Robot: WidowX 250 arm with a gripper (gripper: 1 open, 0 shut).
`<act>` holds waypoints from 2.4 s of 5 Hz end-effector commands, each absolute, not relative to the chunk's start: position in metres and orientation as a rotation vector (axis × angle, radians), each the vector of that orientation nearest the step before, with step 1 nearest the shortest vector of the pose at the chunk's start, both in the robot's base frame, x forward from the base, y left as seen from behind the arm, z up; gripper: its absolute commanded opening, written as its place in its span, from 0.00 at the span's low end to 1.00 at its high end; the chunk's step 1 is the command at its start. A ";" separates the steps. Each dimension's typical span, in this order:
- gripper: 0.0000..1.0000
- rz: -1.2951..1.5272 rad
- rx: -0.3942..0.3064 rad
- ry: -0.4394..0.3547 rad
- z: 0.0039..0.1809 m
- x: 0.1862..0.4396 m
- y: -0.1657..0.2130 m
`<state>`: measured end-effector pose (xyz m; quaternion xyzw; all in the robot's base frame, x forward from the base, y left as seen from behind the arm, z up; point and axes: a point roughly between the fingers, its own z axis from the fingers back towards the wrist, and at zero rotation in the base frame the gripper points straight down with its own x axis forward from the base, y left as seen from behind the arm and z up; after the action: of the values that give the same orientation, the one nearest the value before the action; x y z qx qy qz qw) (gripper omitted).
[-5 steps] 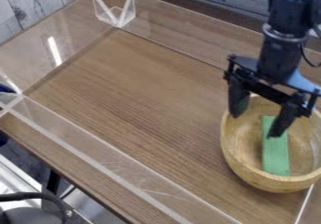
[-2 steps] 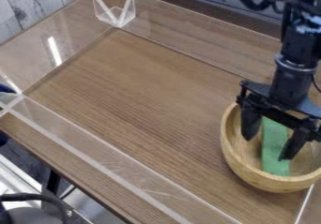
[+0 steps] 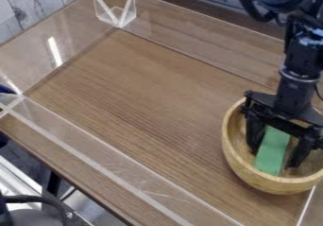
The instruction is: Remove the green block from inside the brown bowl and put it on the table
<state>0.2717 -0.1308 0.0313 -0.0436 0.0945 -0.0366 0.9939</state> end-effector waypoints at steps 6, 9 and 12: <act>1.00 -0.049 -0.117 0.130 0.039 0.284 -0.142; 0.00 -0.048 -0.127 0.118 0.044 0.285 -0.144; 0.00 -0.068 -0.159 0.051 0.086 0.289 -0.142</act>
<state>0.2790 -0.1379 0.0645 -0.0660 0.0630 -0.0291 0.9954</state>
